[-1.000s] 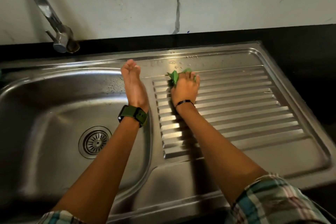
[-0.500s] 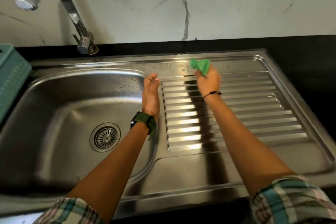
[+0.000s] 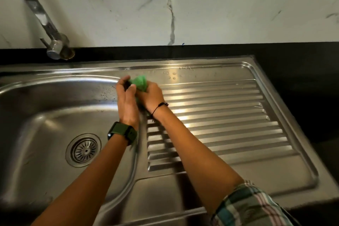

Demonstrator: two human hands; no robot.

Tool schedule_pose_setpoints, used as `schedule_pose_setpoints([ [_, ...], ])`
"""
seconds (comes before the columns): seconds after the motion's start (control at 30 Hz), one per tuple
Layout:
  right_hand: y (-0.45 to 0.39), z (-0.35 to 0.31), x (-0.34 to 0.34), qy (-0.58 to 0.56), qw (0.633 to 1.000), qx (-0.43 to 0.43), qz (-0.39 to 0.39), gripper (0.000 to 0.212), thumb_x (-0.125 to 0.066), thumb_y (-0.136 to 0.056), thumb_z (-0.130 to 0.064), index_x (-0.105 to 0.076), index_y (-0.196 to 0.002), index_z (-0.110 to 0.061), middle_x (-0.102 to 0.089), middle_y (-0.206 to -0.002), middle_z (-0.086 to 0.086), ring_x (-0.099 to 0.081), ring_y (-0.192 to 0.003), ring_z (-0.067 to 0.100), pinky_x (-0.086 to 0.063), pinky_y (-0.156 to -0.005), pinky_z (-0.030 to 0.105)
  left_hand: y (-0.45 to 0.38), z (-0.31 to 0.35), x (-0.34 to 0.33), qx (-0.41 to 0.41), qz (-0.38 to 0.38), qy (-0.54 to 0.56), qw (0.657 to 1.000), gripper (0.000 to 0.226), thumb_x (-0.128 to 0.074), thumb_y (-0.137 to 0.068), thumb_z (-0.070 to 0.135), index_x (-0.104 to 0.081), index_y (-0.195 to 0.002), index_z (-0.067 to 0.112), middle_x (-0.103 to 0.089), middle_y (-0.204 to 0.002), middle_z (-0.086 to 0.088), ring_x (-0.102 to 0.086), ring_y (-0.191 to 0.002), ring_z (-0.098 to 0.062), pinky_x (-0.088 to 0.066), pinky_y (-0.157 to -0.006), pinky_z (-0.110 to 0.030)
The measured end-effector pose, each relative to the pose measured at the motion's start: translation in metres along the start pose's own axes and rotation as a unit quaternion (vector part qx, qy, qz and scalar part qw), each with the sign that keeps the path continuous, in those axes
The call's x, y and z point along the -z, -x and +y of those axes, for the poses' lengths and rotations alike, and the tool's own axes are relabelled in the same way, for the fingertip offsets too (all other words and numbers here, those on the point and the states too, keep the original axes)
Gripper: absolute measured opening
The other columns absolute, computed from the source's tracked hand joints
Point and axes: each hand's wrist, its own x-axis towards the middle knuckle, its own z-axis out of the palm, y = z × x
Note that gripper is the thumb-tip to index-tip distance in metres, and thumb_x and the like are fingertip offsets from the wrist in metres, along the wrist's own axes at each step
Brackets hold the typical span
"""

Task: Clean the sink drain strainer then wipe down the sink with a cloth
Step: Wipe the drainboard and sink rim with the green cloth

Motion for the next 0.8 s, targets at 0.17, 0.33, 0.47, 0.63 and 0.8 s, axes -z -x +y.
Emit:
schedule_pose_setpoints([
  [0.17, -0.009, 0.034, 0.104, 0.046, 0.987, 0.020, 0.150, 0.030, -0.065, -0.083, -0.016, -0.063, -0.111, -0.004, -0.067, -0.106, 0.018, -0.062, -0.100, 0.029, -0.045, -0.085, 0.026, -0.013, -0.020, -0.030, 0.008, -0.149, -0.198, 0.969, 0.029, -0.048, -0.091, 0.025, -0.046, -0.119, 0.021, -0.053, -0.100, 0.008, -0.052, -0.086, -0.004, -0.041, -0.072, -0.012],
  [0.33, -0.021, 0.108, 0.244, 0.311, 0.921, -0.056, 0.227, 0.034, -0.056, -0.089, -0.020, -0.056, -0.117, -0.002, -0.060, -0.119, 0.022, -0.051, -0.116, 0.033, -0.017, -0.116, 0.041, -0.032, -0.039, -0.064, -0.142, -0.290, -0.456, 0.830, 0.048, -0.050, -0.091, 0.019, -0.035, -0.135, 0.008, -0.029, -0.149, -0.013, -0.032, -0.136, -0.027, -0.030, -0.112, -0.039],
  [0.47, -0.039, 0.140, 0.278, 0.381, 0.896, -0.105, 0.201, 0.042, -0.050, -0.092, -0.025, -0.047, -0.125, 0.001, -0.049, -0.131, 0.025, -0.038, -0.127, 0.036, -0.012, -0.116, 0.044, -0.046, -0.049, -0.071, -0.158, -0.266, -0.560, 0.768, 0.056, -0.042, -0.093, 0.031, -0.025, -0.142, 0.008, -0.007, -0.156, -0.012, 0.001, -0.145, -0.025, -0.001, -0.116, -0.038],
  [0.63, -0.059, 0.138, 0.232, 0.388, 0.890, -0.091, 0.222, 0.042, -0.049, -0.091, -0.023, -0.045, -0.126, 0.000, -0.046, -0.134, 0.021, -0.038, -0.127, 0.032, -0.013, -0.114, 0.039, -0.047, -0.056, -0.076, -0.147, -0.262, -0.602, 0.740, 0.071, -0.026, -0.085, 0.047, -0.019, -0.144, 0.008, 0.003, -0.157, -0.011, 0.007, -0.144, -0.024, 0.004, -0.114, -0.036],
  [0.8, -0.064, 0.096, 0.148, 0.362, 0.920, 0.058, 0.137, 0.045, -0.048, -0.090, -0.024, -0.043, -0.130, -0.004, -0.042, -0.141, 0.017, -0.032, -0.133, 0.028, -0.006, -0.115, 0.035, -0.049, -0.065, -0.073, -0.150, -0.245, -0.625, 0.725, 0.076, -0.025, -0.084, 0.050, -0.013, -0.145, 0.007, 0.002, -0.157, -0.011, 0.007, -0.144, -0.021, 0.005, -0.112, -0.034],
])
